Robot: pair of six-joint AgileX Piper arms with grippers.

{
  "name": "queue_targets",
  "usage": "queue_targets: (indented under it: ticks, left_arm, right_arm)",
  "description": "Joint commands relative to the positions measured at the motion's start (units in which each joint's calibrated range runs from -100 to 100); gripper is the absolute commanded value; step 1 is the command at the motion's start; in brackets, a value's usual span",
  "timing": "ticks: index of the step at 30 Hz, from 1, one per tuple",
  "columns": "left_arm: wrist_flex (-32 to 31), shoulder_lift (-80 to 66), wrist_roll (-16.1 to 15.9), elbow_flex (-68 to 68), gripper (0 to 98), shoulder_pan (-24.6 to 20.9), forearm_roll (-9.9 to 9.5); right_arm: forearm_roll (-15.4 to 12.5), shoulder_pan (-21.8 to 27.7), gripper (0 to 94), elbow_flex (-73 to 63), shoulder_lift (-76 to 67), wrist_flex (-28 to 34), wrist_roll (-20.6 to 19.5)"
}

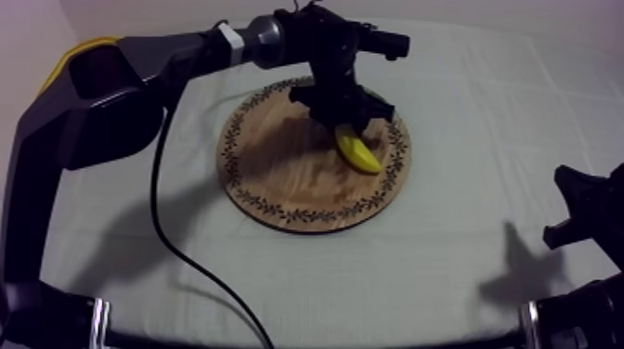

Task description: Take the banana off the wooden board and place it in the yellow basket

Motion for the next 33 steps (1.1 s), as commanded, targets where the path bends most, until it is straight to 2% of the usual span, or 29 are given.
queue_targets:
  ticks: [1, 4, 8, 18, 33]
  left_arm:
    - [0.02, -0.02, -0.29, 0.03, 25.5, 0.08, -0.14]
    - [0.35, -0.35, -0.80, -0.62, 9.2, 0.12, -0.25]
    - [0.92, -2.11, -1.06, -1.66, 2.2, -0.29, -0.12]
    - [-0.39, -15.41, -2.36, -0.54, 0.1, -5.30, -0.12]
    - [-6.97, -34.98, -3.94, 5.54, 0.0, -19.53, -5.09]
  right_arm:
    - [-0.01, 0.01, 0.3, -0.03, 0.00, -0.04, 0.00]
    - [-0.01, 0.01, 0.3, -0.03, 0.00, -0.04, 0.00]
    - [-0.01, 0.01, 0.3, -0.03, 0.00, -0.04, 0.00]
    - [-0.01, 0.01, 0.3, -0.03, 0.00, -0.04, 0.00]
    - [-0.01, 0.01, 0.3, -0.03, 0.00, -0.04, 0.00]
